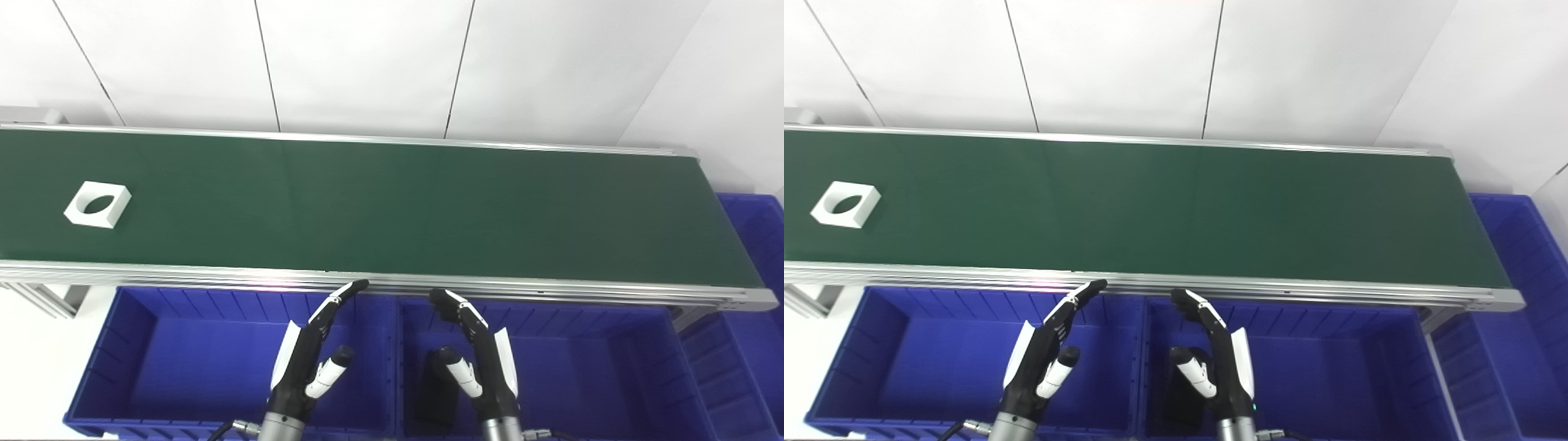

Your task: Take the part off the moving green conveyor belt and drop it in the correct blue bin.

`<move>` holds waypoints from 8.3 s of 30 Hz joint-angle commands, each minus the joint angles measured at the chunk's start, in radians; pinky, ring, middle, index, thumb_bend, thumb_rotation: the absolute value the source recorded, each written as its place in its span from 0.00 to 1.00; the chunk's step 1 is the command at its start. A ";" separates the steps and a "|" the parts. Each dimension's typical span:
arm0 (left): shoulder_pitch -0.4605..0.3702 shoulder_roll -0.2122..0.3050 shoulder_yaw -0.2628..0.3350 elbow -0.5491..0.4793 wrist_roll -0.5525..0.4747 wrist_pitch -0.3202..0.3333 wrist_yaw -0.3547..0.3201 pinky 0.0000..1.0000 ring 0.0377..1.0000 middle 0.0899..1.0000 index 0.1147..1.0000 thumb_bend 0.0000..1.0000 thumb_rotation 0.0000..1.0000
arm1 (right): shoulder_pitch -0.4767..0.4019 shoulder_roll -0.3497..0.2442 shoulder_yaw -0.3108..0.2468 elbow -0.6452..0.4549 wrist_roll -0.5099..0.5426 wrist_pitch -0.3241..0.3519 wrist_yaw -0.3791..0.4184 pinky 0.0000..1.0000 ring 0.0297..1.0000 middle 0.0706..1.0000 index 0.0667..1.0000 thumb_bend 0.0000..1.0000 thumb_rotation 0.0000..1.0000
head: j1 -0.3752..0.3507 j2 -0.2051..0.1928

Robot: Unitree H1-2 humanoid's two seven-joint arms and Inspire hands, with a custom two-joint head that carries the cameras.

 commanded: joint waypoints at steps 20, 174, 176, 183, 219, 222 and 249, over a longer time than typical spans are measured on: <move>-0.020 0.001 -0.006 -0.008 0.010 -0.034 0.023 0.93 0.89 0.86 0.81 0.78 1.00 | -0.019 0.006 -0.003 -0.010 -0.004 -0.049 -0.004 0.74 0.76 0.75 0.75 0.79 1.00 | -0.004 -0.003; -0.808 0.241 0.060 0.394 0.705 0.294 -0.338 0.70 0.77 0.82 0.85 1.00 0.00 | -0.059 0.044 -0.045 0.181 0.056 -0.049 0.076 0.69 0.74 0.72 0.73 0.79 0.94 | 0.136 -0.216; -0.827 0.237 0.035 0.431 0.720 0.281 -0.325 0.71 0.77 0.81 0.84 1.00 0.00 | -0.060 0.044 -0.043 0.182 0.053 -0.049 0.073 0.69 0.74 0.73 0.73 0.79 0.94 | 0.134 -0.215; -0.888 0.218 -0.041 0.539 0.770 0.265 -0.291 0.65 0.75 0.81 0.81 0.85 0.00 | -0.056 0.052 -0.040 0.174 0.051 -0.049 0.063 0.69 0.73 0.72 0.72 0.79 0.92 | 0.127 -0.208; -0.939 0.246 -0.152 0.507 0.841 0.328 -0.493 0.69 0.79 0.80 0.78 0.69 0.00 | -0.056 0.062 -0.019 0.169 0.043 -0.049 0.019 0.68 0.72 0.71 0.71 0.77 0.91 | 0.119 -0.195; -0.943 0.246 -0.154 0.501 0.847 0.342 -0.506 0.68 0.78 0.80 0.78 0.73 0.00 | -0.057 0.061 -0.017 0.171 0.041 -0.049 0.016 0.68 0.72 0.70 0.71 0.78 0.91 | 0.119 -0.195; -0.957 0.195 -0.246 0.663 0.944 0.428 -0.366 0.24 0.29 0.48 0.52 0.55 0.00 | -0.045 0.063 -0.022 0.147 0.048 -0.049 0.028 0.69 0.72 0.71 0.72 0.78 0.90 | 0.106 -0.177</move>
